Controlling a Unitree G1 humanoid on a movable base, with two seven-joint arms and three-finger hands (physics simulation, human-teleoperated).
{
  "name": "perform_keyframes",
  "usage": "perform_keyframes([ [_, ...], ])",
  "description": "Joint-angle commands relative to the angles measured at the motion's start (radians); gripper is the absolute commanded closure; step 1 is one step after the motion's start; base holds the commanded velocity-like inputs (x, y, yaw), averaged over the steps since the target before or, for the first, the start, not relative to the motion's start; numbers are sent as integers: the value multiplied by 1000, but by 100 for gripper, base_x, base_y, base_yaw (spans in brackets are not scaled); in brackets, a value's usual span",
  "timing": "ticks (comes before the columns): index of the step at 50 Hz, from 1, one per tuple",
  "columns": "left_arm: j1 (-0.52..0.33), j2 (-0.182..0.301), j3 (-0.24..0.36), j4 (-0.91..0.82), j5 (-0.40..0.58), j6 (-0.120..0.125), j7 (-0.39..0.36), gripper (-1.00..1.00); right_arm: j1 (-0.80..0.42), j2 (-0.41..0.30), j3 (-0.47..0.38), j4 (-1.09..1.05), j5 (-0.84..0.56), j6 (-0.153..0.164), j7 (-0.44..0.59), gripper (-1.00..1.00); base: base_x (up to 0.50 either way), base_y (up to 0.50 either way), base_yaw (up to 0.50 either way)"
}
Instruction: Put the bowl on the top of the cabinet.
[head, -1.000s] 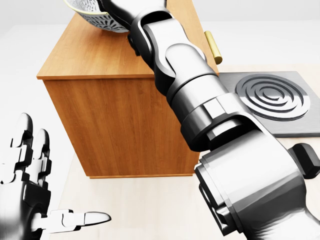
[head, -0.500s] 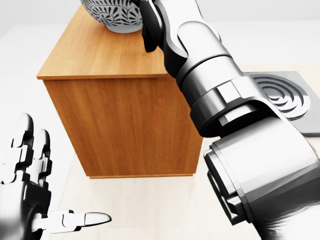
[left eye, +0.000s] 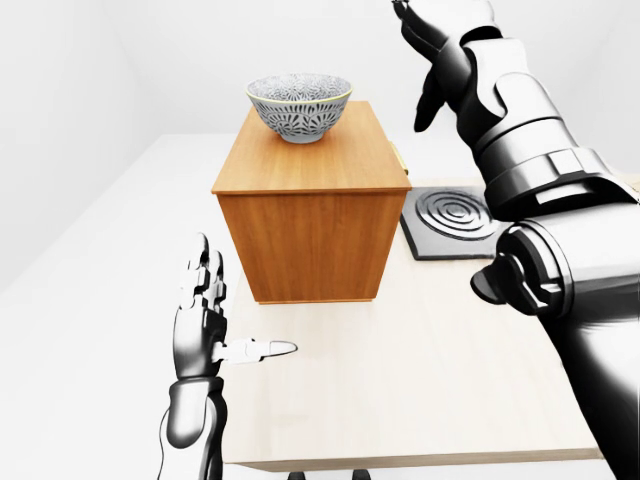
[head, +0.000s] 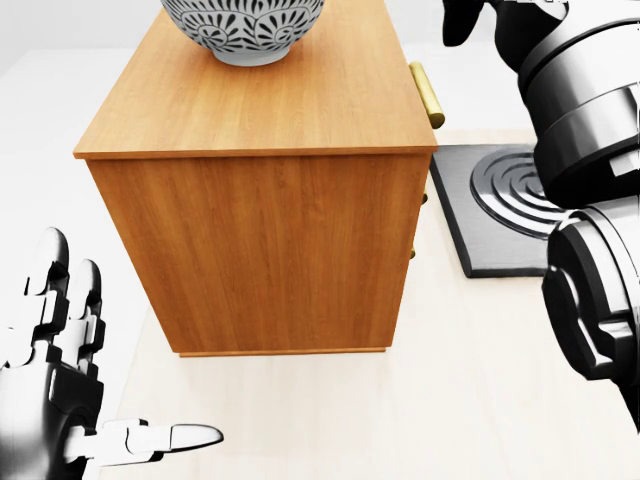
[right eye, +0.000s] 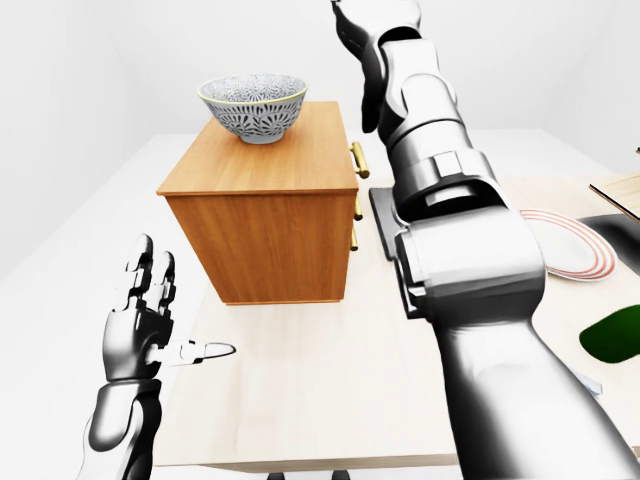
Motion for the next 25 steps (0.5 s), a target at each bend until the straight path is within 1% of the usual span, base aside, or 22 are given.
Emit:
perform_keyframes([
  [1,-8,-1,3,5,1,0,6,-100,-83,-164,-21,10,-31,-17,56,-100,0,0,0],
  [2,-8,-1,3,5,2,0,6,-100,-84,-164,-23,11,-33,-17,56,-100,0,0,0],
  [7,-14,-1,5,10,2,0,11,-100,-139,-237,-36,12,-53,-24,88,-100,0,0,0],
  [12,-17,-1,7,10,1,0,14,-100,-194,-288,-40,14,-84,-36,112,-100,0,0,0],
  [13,-17,-1,7,10,1,0,14,-100,-206,-295,-53,14,-78,-27,117,-100,0,0,0],
  [15,-17,-1,7,11,1,0,14,-100,-232,-322,-50,15,-95,-32,132,-100,0,0,0],
  [25,-9,-1,3,7,3,0,13,-100,-358,-405,-62,19,-158,-43,169,-100,0,0,0],
])
